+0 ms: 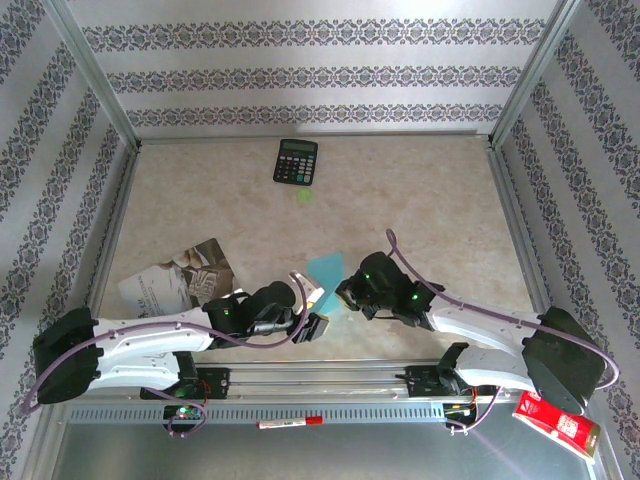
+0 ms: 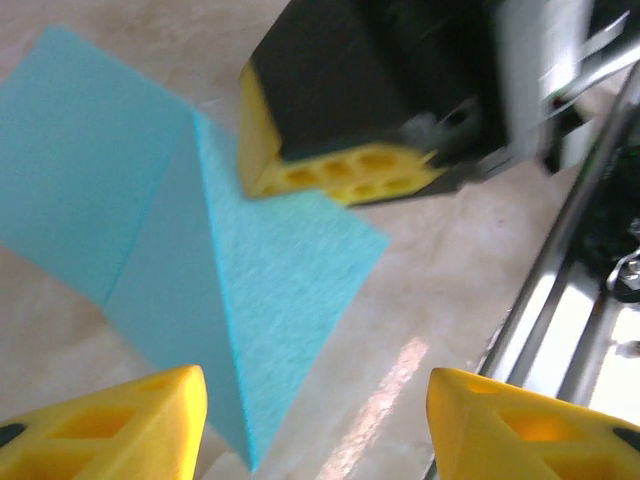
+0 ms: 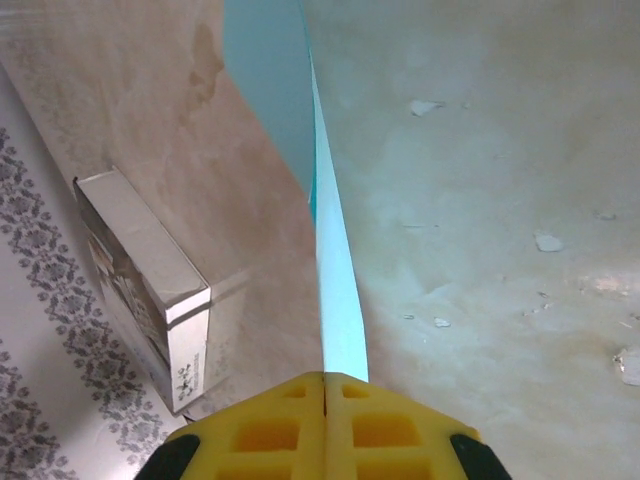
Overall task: Fold a paper plane with a square sheet of paper (pick it up from the middle)
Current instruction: Turn over the paper at the center of the table.
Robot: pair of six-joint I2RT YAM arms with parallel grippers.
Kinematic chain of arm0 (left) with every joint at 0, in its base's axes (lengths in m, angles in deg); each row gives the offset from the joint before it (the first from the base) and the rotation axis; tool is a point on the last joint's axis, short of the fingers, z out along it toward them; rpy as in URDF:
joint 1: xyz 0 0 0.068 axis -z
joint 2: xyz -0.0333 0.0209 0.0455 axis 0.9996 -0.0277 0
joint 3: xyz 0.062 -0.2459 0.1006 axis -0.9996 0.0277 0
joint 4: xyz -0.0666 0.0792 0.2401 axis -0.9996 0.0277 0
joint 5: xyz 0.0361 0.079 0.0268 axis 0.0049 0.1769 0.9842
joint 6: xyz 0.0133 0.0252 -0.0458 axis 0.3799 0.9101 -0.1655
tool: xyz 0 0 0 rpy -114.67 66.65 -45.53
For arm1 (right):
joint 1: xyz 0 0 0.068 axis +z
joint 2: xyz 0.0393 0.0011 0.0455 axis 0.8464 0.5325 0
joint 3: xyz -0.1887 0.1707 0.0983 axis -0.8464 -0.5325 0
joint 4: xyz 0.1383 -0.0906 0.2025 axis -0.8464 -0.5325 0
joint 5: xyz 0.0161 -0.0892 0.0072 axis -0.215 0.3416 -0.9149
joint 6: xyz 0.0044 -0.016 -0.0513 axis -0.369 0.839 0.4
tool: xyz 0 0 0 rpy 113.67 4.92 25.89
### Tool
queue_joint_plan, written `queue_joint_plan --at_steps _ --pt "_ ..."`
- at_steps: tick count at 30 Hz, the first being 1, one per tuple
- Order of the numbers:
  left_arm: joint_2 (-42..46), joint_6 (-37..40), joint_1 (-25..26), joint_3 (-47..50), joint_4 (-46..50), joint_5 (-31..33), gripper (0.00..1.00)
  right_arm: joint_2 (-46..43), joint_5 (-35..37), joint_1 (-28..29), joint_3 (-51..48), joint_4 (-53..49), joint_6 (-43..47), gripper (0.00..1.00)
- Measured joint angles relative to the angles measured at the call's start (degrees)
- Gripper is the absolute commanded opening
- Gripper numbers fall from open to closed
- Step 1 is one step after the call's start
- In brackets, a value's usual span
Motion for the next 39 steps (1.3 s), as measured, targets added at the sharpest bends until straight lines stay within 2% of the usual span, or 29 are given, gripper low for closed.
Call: queue_joint_plan --at_steps 2,5,7,10,15,19,24,39 --pt "0.4 -2.1 -3.1 1.0 -0.1 -1.0 0.53 0.6 -1.5 -1.1 1.2 -1.2 3.1 0.01" --pt "-0.2 -7.7 -11.9 1.5 -1.7 -5.5 0.42 2.3 -4.0 -2.9 1.5 -1.9 8.7 0.01" --pt "-3.1 -12.1 -17.4 0.9 -3.4 -9.0 0.32 3.7 -5.7 -4.0 1.5 -2.7 12.8 0.01" --pt "-11.1 -16.6 -20.4 -3.0 -3.7 -14.0 0.20 5.2 -8.9 -6.1 1.5 -3.1 18.2 0.01" --pt "-23.2 -20.7 -20.7 -11.6 -3.5 -20.5 0.14 7.6 -14.4 -12.1 1.5 -2.6 26.5 0.01" --pt "-28.9 -22.1 -20.7 -16.7 -2.9 -23.5 0.12 11.6 -19.1 -16.7 1.7 -1.8 31.9 0.02" --pt "-35.0 -23.1 -20.7 -20.5 -2.1 -25.7 0.09 16.0 -22.8 -19.4 3.3 -1.1 36.0 0.04" --pt "-38.8 -24.9 -20.8 -20.8 0.1 -25.6 0.03 16.5 -26.1 -20.4 0.5 5.3 36.0 0.16"
